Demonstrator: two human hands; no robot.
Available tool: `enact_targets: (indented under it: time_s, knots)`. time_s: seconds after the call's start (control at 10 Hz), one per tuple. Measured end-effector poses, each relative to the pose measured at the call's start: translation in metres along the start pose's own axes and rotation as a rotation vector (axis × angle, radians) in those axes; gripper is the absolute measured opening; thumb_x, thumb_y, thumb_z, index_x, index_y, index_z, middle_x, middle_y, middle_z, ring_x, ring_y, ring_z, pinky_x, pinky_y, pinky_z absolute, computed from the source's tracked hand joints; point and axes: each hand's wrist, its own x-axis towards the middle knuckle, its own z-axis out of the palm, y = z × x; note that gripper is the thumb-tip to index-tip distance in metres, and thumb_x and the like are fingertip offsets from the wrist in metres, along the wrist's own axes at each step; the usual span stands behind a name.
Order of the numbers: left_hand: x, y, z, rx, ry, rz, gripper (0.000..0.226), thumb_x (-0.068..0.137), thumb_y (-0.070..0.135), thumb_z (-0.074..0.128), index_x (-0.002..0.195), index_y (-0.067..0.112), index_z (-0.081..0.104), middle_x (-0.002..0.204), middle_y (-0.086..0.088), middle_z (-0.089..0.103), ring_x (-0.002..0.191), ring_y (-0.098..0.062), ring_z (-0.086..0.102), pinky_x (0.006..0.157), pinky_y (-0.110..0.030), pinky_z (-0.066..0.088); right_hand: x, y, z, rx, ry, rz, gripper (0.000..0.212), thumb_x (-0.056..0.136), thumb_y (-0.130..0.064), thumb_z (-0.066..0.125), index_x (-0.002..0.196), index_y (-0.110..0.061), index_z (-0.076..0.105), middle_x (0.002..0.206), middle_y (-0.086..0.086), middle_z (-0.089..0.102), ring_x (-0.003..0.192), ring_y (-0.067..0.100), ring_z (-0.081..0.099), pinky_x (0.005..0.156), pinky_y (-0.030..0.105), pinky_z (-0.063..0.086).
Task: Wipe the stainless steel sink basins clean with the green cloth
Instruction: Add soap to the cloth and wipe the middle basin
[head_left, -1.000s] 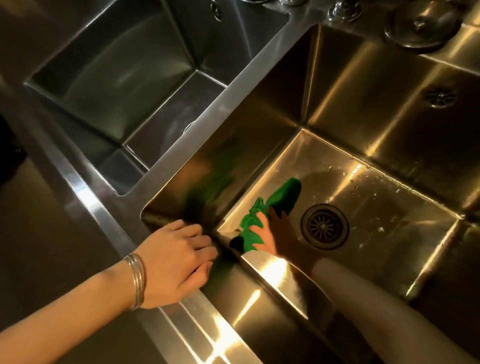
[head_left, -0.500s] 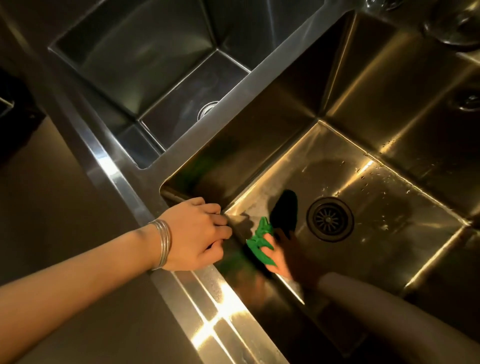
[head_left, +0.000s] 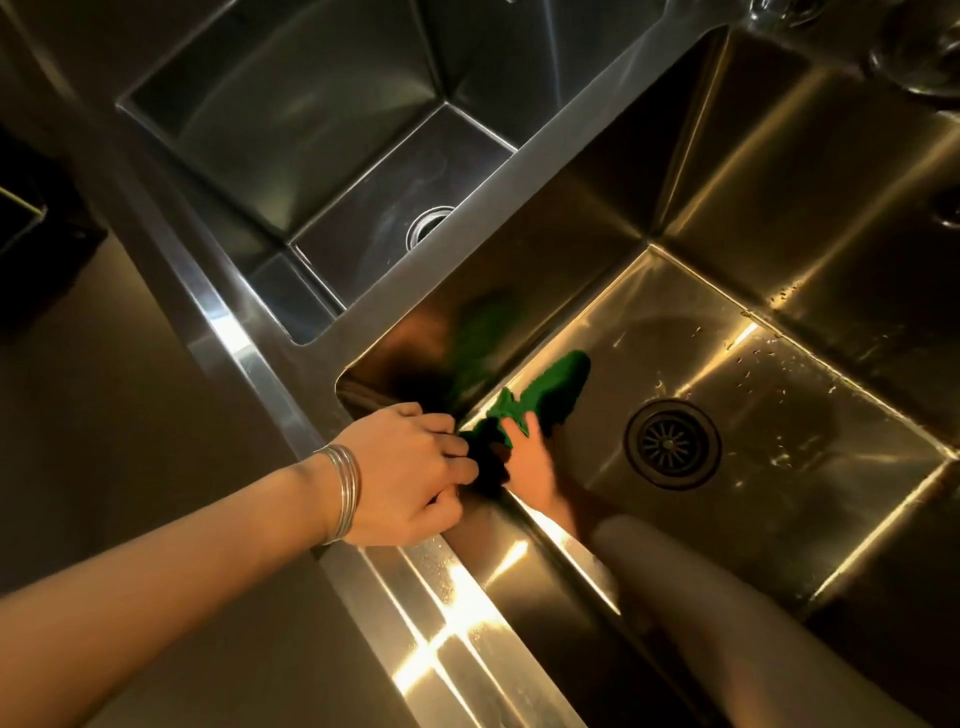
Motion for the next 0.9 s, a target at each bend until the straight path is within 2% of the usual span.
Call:
enact_targets:
  time_s: [0.1,0.2,0.3,0.4,0.6,0.7,0.8,0.9]
  knots:
    - [0.001,0.002,-0.005,0.003,-0.081,-0.032,0.063,0.079,0.044,0.009,0.106,0.023,0.062,0.100,0.003,0.064,0.093,-0.017,0.051,0.085,-0.033,0.041,-0.069,0.001,-0.004,0.375,-0.069,-0.071,0.032,0.089,-0.052,0.035,0.103,-0.036,0.060,0.105,0.002,0.054,0.102,0.025,0.042,0.076,0.042,0.047]
    - [0.002,0.007,-0.008,0.029,-0.154,-0.038,0.075,0.074,0.046,-0.003,0.117,0.026,0.054,0.111,0.006,0.059,0.101,-0.013,0.045,0.090,-0.031,0.035,-0.132,0.025,-0.027,-0.228,-0.250,0.143,0.025,0.062,-0.049,0.058,0.082,-0.040,0.071,0.108,0.000,0.050,0.095,0.035,0.042,0.055,0.047,0.054]
    - [0.003,0.007,-0.009,0.041,-0.156,-0.034,0.078,0.071,0.046,-0.006,0.118,0.026,0.053,0.111,0.006,0.058,0.102,-0.013,0.045,0.092,-0.031,0.034,-0.149,0.011,-0.068,-0.382,-0.551,0.152,0.042,0.057,-0.048,0.080,0.097,-0.042,0.071,0.129,0.007,0.051,0.111,0.054,0.045,0.067,0.060,0.053]
    - [0.002,0.007,-0.007,0.040,-0.166,-0.040,0.079,0.071,0.047,-0.007,0.119,0.027,0.053,0.111,0.006,0.058,0.103,-0.012,0.045,0.093,-0.030,0.033,-0.154,0.002,-0.097,-0.417,-0.553,0.073,0.043,0.098,-0.023,0.040,0.141,-0.024,0.038,0.156,0.009,0.013,0.140,0.047,0.004,0.106,0.067,0.019]
    - [0.001,0.008,-0.008,0.019,-0.129,-0.034,0.073,0.077,0.046,-0.004,0.118,0.028,0.054,0.116,0.008,0.057,0.106,-0.009,0.043,0.093,-0.026,0.031,-0.166,-0.051,-0.175,-0.288,-0.255,0.168,0.050,0.089,-0.028,0.055,0.137,-0.022,0.041,0.151,0.011,0.016,0.137,0.043,0.009,0.107,0.062,0.016]
    - [0.000,0.011,-0.011,-0.001,-0.135,-0.039,0.081,0.072,0.049,-0.007,0.127,0.031,0.049,0.126,0.010,0.053,0.115,-0.007,0.042,0.100,-0.025,0.030,-0.178,-0.066,-0.202,-0.230,-0.138,0.225,0.048,0.089,-0.031,0.055,0.135,-0.026,0.042,0.151,0.006,0.016,0.136,0.039,0.010,0.109,0.057,0.015]
    - [0.001,0.010,-0.009,-0.014,-0.132,-0.066,0.069,0.081,0.049,0.001,0.132,0.033,0.044,0.133,0.010,0.048,0.123,-0.008,0.039,0.106,-0.027,0.026,-0.189,-0.066,-0.217,-0.179,-0.058,0.301,0.048,0.088,-0.030,0.056,0.135,-0.026,0.044,0.151,0.005,0.016,0.137,0.037,0.009,0.112,0.054,0.016]
    - [0.004,0.009,-0.014,0.048,-0.141,0.004,0.048,0.086,0.045,0.022,0.105,0.037,0.065,0.108,0.013,0.062,0.104,-0.008,0.056,0.090,-0.029,0.046,-0.196,-0.067,-0.228,-0.167,0.024,0.385,0.049,0.087,-0.032,0.058,0.134,-0.029,0.045,0.150,0.003,0.020,0.135,0.035,0.013,0.111,0.050,0.020]
